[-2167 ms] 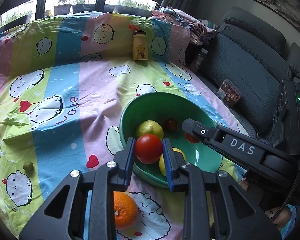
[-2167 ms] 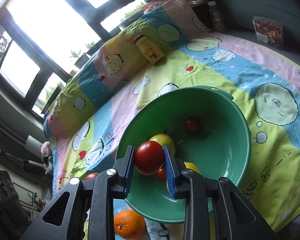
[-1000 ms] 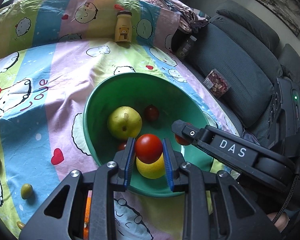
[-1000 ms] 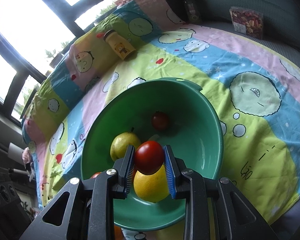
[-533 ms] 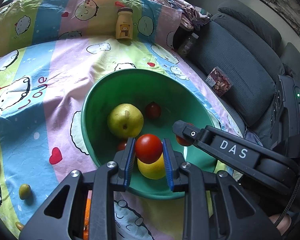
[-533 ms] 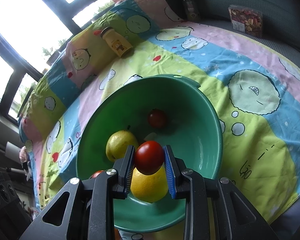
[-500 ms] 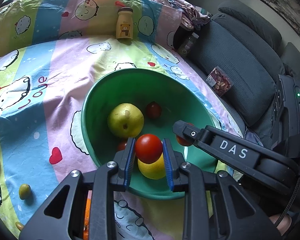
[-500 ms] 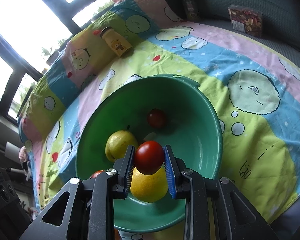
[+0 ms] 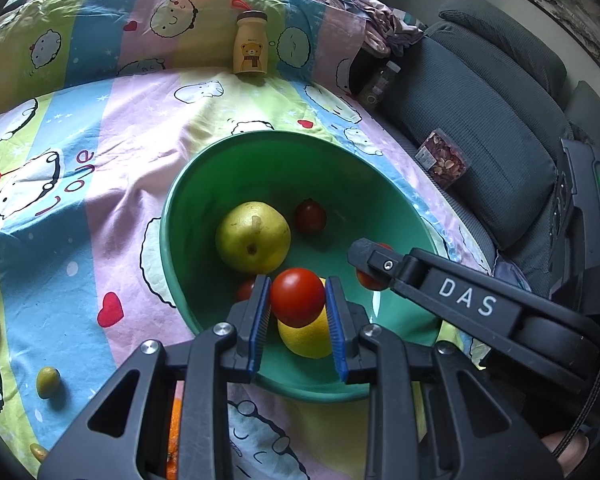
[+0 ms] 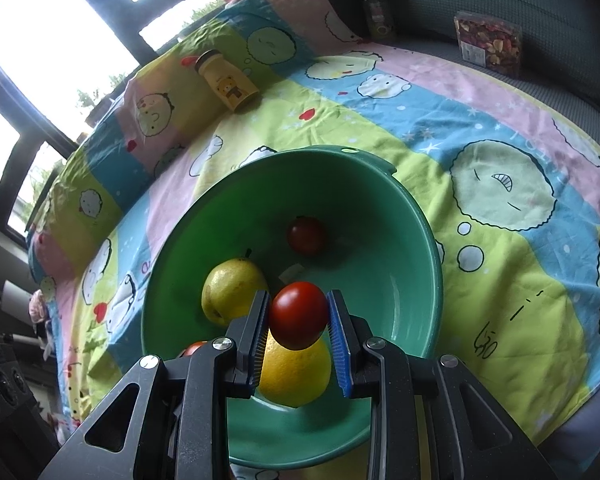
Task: Organize fruits
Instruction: 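Hold the tomato above the yellow fruit, then open the right tool, then withdraw the right tool from the basin toward the small green fruits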
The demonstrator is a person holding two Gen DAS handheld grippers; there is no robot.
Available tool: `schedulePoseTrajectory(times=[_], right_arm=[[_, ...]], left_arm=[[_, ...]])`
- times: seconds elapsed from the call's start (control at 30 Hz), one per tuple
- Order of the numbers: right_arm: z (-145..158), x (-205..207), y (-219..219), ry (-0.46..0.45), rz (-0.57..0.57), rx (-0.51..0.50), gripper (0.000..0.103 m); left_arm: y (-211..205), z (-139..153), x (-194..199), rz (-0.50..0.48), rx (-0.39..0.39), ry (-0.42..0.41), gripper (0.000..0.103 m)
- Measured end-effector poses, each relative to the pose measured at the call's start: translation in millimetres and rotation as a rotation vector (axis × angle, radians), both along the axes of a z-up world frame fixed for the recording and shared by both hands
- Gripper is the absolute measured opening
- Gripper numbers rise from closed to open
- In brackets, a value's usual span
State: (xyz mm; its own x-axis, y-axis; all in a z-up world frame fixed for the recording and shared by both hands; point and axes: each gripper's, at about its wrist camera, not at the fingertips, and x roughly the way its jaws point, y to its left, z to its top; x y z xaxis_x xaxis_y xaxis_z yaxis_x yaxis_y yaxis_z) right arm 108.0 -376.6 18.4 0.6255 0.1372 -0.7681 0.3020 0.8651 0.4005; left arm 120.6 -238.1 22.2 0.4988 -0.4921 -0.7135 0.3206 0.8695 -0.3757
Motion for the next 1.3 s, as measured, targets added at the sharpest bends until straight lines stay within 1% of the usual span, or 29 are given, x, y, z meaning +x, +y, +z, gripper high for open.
schedulePoseTrajectory(times=[0.1, 0.27, 0.3, 0.37, 0.47, 0.53, 0.67, 0.73, 0.83, 0.87, 0.93, 1.03, 1.07, 1.13, 1.2, 1.3], right_arm=[[0.8, -0.6, 0.6, -0.001, 0.002, -0.004, 0.031], [4.6, -1.4, 3.2, -0.011, 0.006, -0.016, 0.031], [5.5, -1.7, 3.9, -0.012, 0.006, -0.019, 0.032], [7.5, -2.5, 5.3, -0.02, 0.009, -0.018, 0.041], [12.1, -4.9, 8.7, -0.036, 0.019, -0.022, 0.043], [16.2, -7.0, 12.2, -0.05, 0.026, -0.026, 0.045], [27.1, -12.2, 24.9, -0.085, 0.061, -0.037, 0.06], [33.7, -14.5, 36.0, -0.112, 0.11, -0.04, 0.061], [42.4, -17.1, 55.8, -0.154, 0.199, -0.007, 0.067], [44.7, -17.6, 63.7, -0.165, 0.233, -0.001, 0.069], [47.8, -18.0, 81.6, -0.18, 0.303, 0.011, 0.07], [47.0, -16.4, 109.9, -0.172, 0.406, 0.022, 0.07], [44.9, -16.0, 119.0, -0.164, 0.437, 0.022, 0.07], [39.2, -12.4, 136.7, -0.141, 0.49, 0.018, 0.07], [30.8, -8.6, 153.6, -0.105, 0.535, 0.02, 0.07], [14.5, -4.3, 175.4, -0.042, 0.601, 0.031, 0.07]], left_arm=[[-0.1, 1.8, -3.1, -0.004, 0.016, -0.019, 0.03], [4.1, 10.8, -10.0, 0.003, 0.022, -0.06, 0.048], [5.8, 13.2, -12.3, 0.008, 0.026, -0.07, 0.05], [10.9, 18.7, -17.4, 0.018, 0.036, -0.09, 0.059], [24.5, 26.8, -25.7, 0.042, 0.036, -0.116, 0.067], [40.0, 31.9, -31.9, 0.075, 0.025, -0.124, 0.071], [79.2, 41.0, -47.2, 0.175, 0.019, -0.137, 0.078], [101.1, 45.8, -56.9, 0.225, 0.03, -0.152, 0.081], [133.0, 49.6, -70.2, 0.311, 0.052, -0.161, 0.086], [143.8, 49.0, -74.1, 0.345, 0.057, -0.157, 0.087], [164.9, 43.8, -82.3, 0.405, 0.056, -0.135, 0.087], [190.3, 28.6, -92.8, 0.458, 0.058, -0.093, 0.087], [196.6, 21.8, -95.0, 0.474, 0.055, -0.067, 0.087], [206.5, 6.1, -97.6, 0.484, 0.037, 0.0, 0.087], [211.2, -7.9, -100.3, 0.48, 0.018, 0.05, 0.086], [211.2, -21.5, -102.5, 0.472, 0.019, 0.094, 0.084]])
